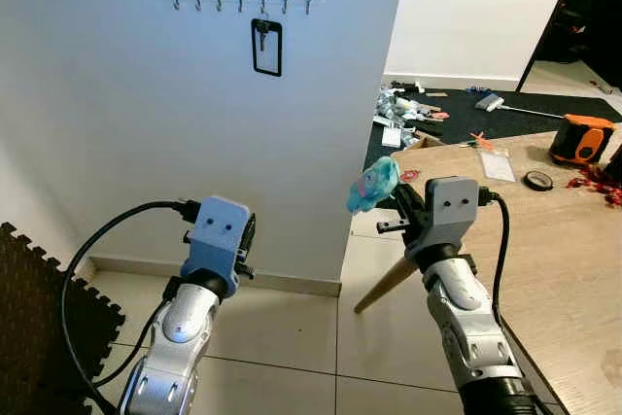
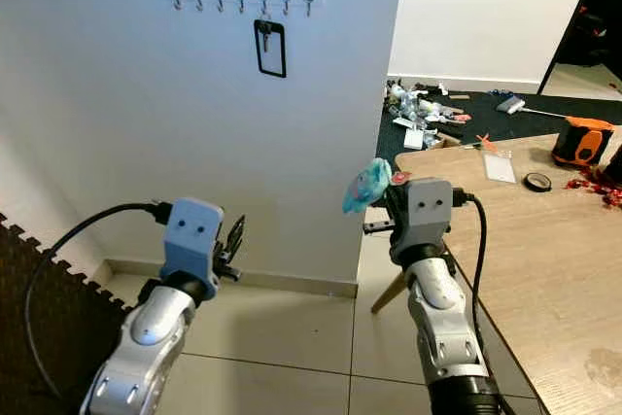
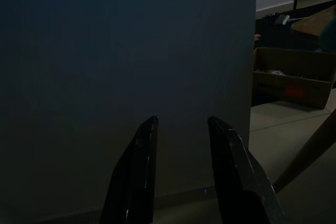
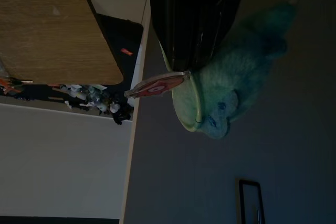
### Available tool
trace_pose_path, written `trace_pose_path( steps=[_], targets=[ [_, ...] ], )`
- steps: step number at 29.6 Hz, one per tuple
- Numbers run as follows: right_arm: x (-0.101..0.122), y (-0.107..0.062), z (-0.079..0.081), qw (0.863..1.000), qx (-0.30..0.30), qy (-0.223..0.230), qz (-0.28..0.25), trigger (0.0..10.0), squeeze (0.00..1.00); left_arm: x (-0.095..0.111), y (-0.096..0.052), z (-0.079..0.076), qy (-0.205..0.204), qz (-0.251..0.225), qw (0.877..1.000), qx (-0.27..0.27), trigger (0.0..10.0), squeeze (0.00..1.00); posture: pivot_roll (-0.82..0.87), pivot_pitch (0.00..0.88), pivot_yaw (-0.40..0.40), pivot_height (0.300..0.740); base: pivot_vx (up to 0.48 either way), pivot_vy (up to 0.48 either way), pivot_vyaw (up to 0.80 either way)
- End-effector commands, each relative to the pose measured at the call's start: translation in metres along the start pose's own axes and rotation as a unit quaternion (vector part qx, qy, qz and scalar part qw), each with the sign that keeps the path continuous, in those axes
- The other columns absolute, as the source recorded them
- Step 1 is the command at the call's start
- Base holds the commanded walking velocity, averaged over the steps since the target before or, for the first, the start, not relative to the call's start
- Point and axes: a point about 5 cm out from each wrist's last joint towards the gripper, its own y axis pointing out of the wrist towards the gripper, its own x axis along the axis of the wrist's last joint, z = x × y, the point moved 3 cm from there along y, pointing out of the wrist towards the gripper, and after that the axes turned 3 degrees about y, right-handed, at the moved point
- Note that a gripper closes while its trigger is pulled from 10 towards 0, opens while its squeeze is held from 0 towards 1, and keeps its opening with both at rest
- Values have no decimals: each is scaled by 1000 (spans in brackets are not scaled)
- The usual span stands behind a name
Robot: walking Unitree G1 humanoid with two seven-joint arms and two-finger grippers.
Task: Hang keys on a hook
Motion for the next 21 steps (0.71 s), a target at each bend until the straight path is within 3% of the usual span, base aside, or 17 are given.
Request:
trace_pose_path(
  steps=[1, 21],
  targets=[
    [-2, 0, 2, 1000, 3, 2, 1, 10000, 0, -5, -1, -2, -6, 11, 1000, 0, 10000, 0, 123, 99, 4, 740, 0, 480, 0],
    [-3, 0, 2, 1000, 5, 2, 2, 10000, 0, -4, -1, -3, -3, 7, 1000, -3, 10000, 0, 123, 103, 3, 740, 0, 24, 0]
  ],
)
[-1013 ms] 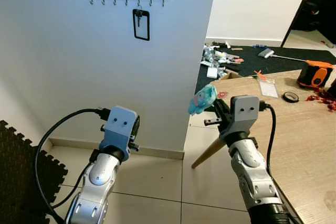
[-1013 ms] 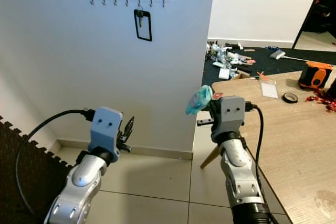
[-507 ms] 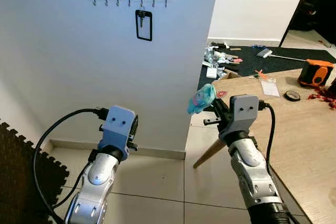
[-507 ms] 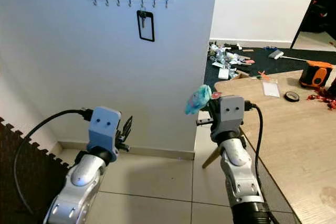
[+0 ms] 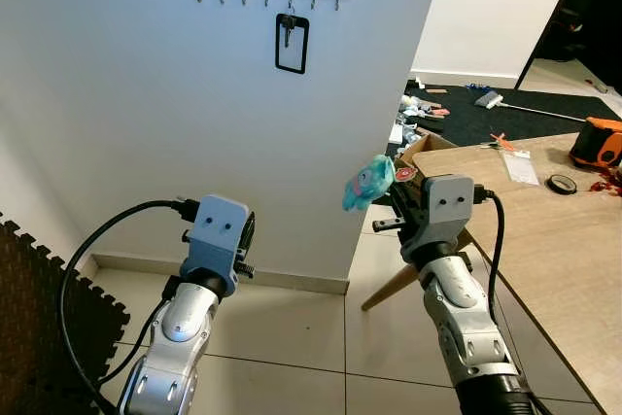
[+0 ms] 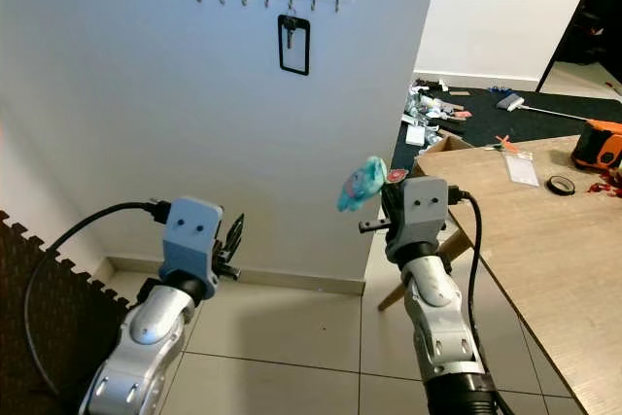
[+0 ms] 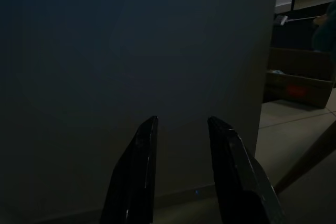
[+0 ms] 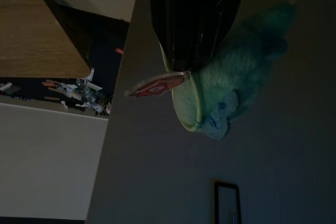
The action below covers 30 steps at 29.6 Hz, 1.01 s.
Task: Hang keys on a hook
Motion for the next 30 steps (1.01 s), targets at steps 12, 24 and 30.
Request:
trace_pose_path(
  steps=[12, 24, 30],
  targets=[
    [-3, -1, -2, 1000, -3, 1, 4, 10000, 0, -3, -2, -3, 7, 2, 1000, -9, 10000, 0, 126, 110, 7, 740, 64, 0, 0],
    [27, -2, 7, 997, 19, -15, -73, 10000, 0, -2, -3, -4, 6, -1, 1000, -9, 10000, 0, 127, 112, 2, 740, 480, 0, 0],
    [52, -9, 10, 991, 28, -38, -128, 10000, 0, -2, -4, -3, 2, -1, 1000, -7, 10000, 0, 119, 118, 2, 740, 449, 0, 0]
  ],
)
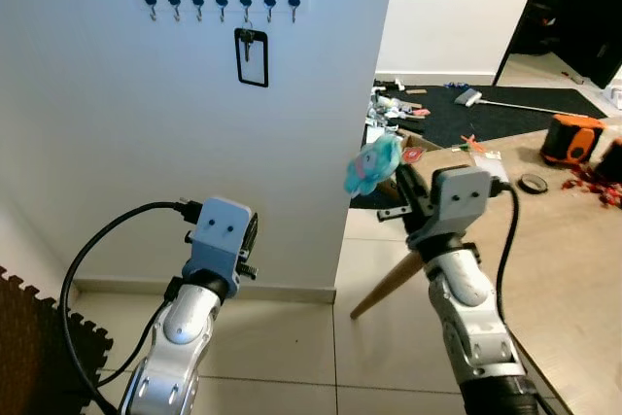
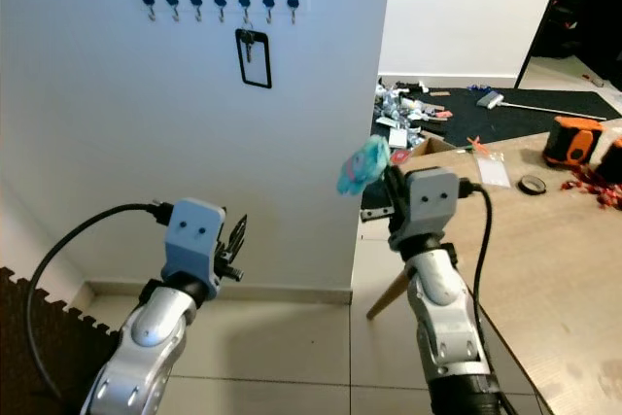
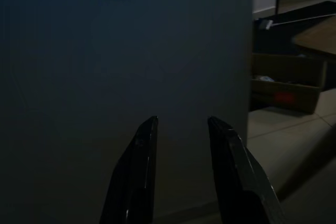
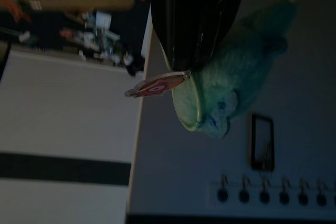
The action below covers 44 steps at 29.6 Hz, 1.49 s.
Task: Hang keys on a hook
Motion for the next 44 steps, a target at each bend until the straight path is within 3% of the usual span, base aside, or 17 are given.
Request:
trace_pose_path(
  steps=[1, 7, 15, 30, 33, 35, 37, 44],
  targets=[
    [11, -1, 10, 999, 26, -15, -27, 10000, 0, -4, -3, -1, -2, 6, 1000, -1, 10000, 0, 115, 119, 3, 740, 428, 0, 0],
    [27, 1, 22, 995, 67, -43, -59, 10000, 0, -4, -2, -3, -5, 6, 1000, -3, 10000, 0, 111, 120, 3, 740, 429, 0, 0],
    [43, 2, 33, 992, 84, -42, -88, 10000, 0, -5, -3, -2, -5, 9, 1000, 0, 10000, 0, 119, 120, 0, 740, 415, 0, 0],
    [50, -2, 51, 984, 130, -66, -102, 10000, 0, -7, -2, -4, -14, 13, 1000, -1, 10000, 0, 112, 115, 1, 740, 236, 0, 0],
    [52, -1, 52, 980, 119, -115, -109, 10000, 0, -6, -2, -4, -17, 10, 1000, -1, 10000, 0, 111, 112, 1, 740, 0, 0, 0],
    [48, 1, 51, 973, 112, -172, -109, 10000, 0, -6, -2, -4, -18, 10, 1000, -2, 10000, 0, 111, 110, 0, 740, 0, 0, 0],
    [33, 6, 43, 968, 85, -225, -69, 10000, 0, -6, -1, -5, -19, 10, 1000, -2, 10000, 0, 111, 107, -1, 740, 0, 0, 0],
    [37, 6, 43, 952, 80, -282, -90, 10000, 0, -6, -1, -7, -19, 9, 1000, -4, 10000, 0, 110, 102, -3, 740, 0, 0, 0]
  ],
)
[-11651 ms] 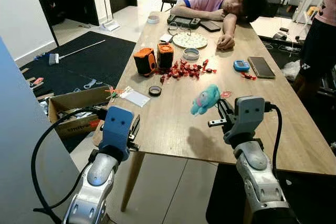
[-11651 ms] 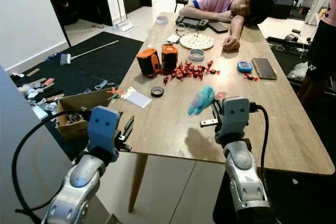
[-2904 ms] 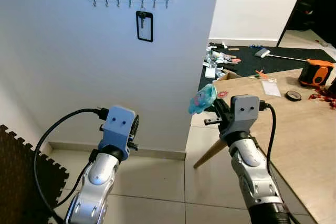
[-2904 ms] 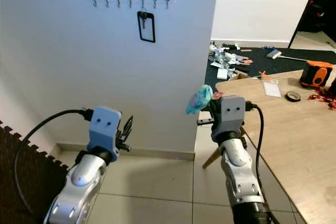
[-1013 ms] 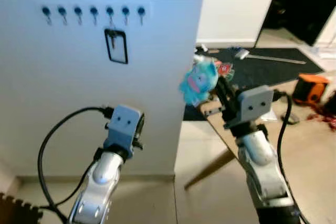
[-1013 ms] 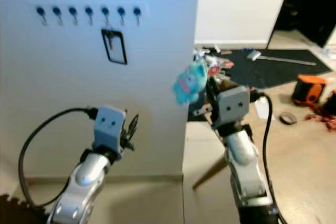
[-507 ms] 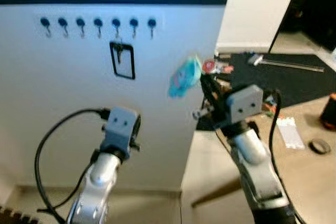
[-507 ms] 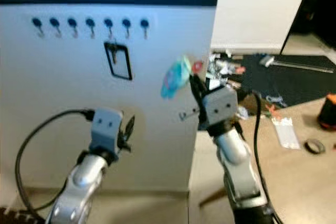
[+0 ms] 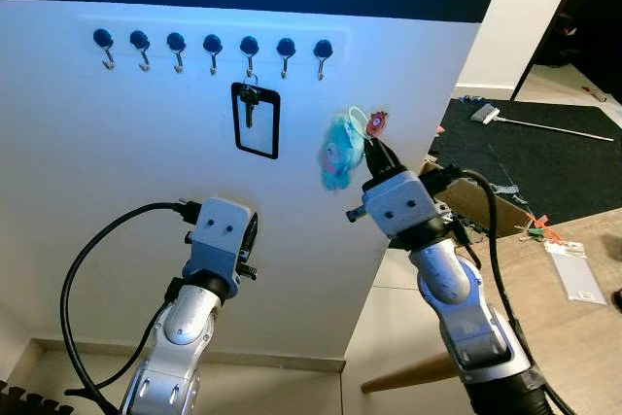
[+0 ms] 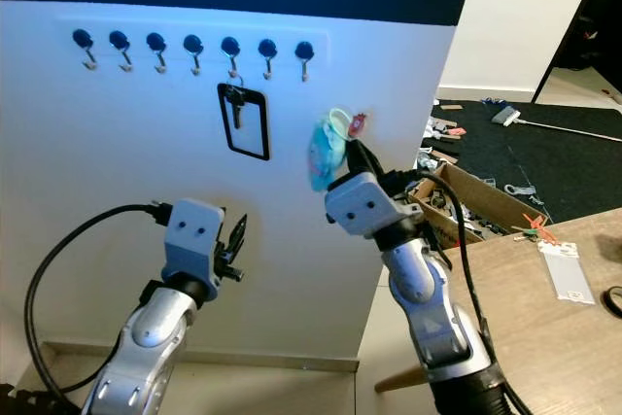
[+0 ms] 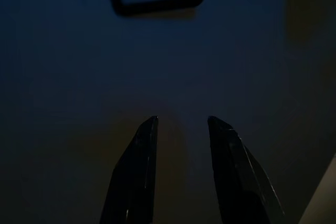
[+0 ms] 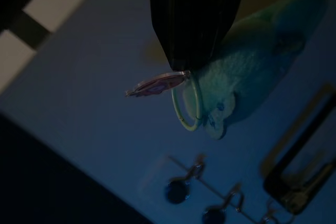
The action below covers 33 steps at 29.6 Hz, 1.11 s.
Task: Hang keys on a hook
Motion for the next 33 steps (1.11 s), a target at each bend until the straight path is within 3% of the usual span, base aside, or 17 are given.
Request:
trace_pose_path(
  steps=[1, 6, 13, 21, 33],
  targets=[
    [5, 0, 0, 1000, -4, -13, -18, 10000, 0, -5, -1, -5, -4, 8, 1000, -7, 10000, 0, 110, 102, -3, 740, 0, 0, 0],
    [8, 5, -2, 999, -24, -17, -32, 10000, 0, -5, 0, -6, -5, 8, 1000, -9, 10000, 0, 107, 97, -2, 740, 0, 0, 0],
    [-7, 19, 5, 998, -33, -56, 1, 10000, 0, -4, 1, -7, -5, 7, 1000, -12, 10000, 0, 109, 101, 7, 740, 0, 0, 0],
    [3, 43, 23, 998, -4, -54, -35, 10000, 0, -4, -1, -6, -4, 9, 1000, -11, 10000, 0, 129, 119, 9, 740, 0, 0, 0],
    [8, 57, 22, 996, -12, -69, -57, 10000, 0, -4, -3, -6, -4, 11, 1000, -5, 10000, 0, 141, 126, -2, 740, 0, 0, 0]
  ],
)
